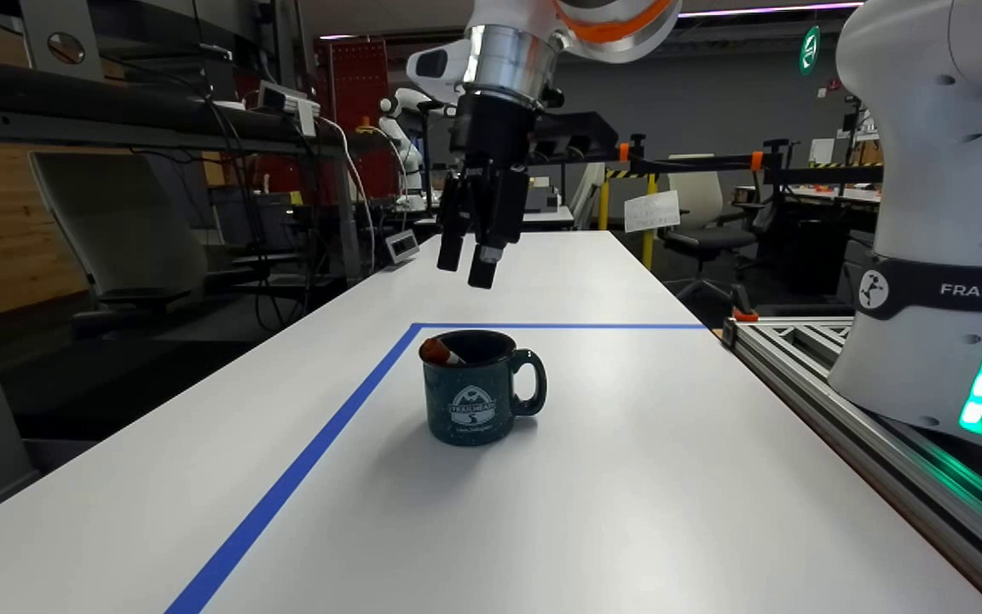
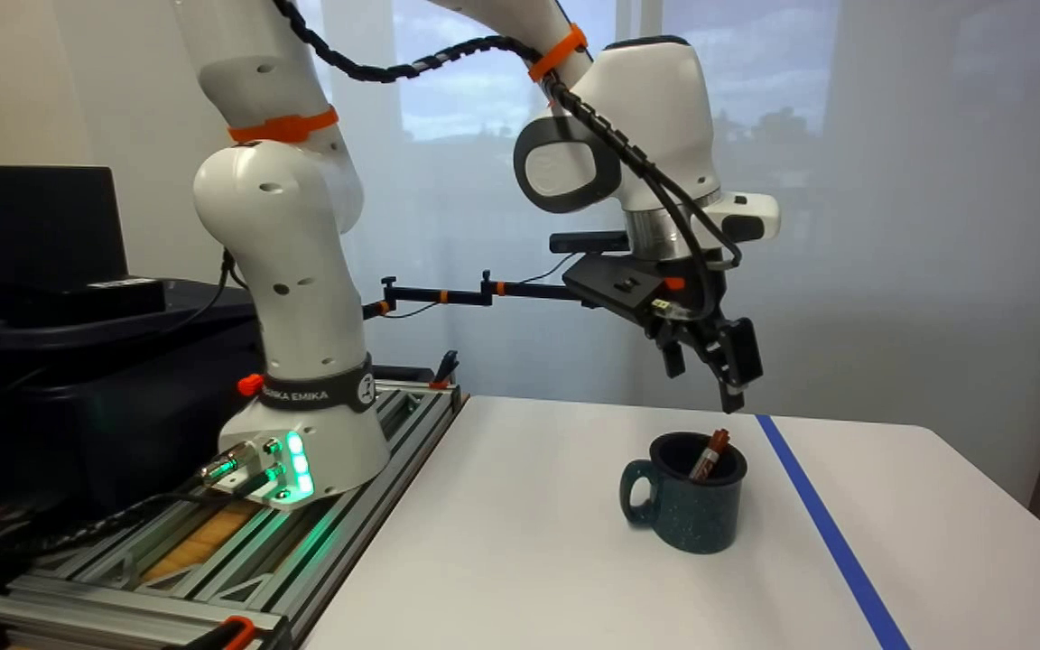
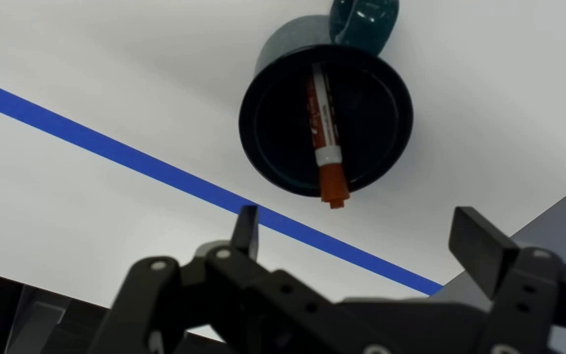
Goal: Put the marker on the table
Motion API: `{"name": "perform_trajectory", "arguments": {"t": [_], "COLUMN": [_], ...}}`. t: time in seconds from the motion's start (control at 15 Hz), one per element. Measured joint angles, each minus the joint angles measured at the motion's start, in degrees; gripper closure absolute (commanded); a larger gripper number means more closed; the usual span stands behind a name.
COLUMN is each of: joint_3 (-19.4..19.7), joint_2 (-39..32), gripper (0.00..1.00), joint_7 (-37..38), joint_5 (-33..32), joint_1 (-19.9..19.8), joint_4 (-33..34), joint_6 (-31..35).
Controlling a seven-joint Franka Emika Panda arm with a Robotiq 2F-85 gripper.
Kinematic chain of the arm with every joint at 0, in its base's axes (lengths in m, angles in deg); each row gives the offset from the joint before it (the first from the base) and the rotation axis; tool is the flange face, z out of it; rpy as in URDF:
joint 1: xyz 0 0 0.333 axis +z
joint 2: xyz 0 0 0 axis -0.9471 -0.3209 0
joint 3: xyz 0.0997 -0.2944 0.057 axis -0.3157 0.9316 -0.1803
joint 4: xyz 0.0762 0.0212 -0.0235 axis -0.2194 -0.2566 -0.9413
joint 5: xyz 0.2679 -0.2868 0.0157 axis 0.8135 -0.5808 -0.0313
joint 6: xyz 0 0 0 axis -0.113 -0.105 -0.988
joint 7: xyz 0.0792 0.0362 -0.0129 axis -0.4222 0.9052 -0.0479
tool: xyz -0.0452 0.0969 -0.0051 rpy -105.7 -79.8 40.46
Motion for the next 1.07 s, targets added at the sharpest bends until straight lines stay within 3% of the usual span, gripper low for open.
{"name": "perform_trajectory", "arguments": {"t": [0.33,0.73,0.8,1.07], "joint_3": [0.1,0.9,1.0,1.6], "joint_2": [-0.1,-2.3,-2.8,-4.5], "gripper": [0.0,0.02,0.26,0.4], "joint_7": [-0.6,-8.5,-9.8,-15.3], "joint_5": [0.1,4.0,5.2,11.1], "joint_1": [0.1,2.7,3.2,4.6], "joint_4": [0.2,0.2,0.2,0.2], "joint_6": [0.1,4.0,4.8,6.0]}}
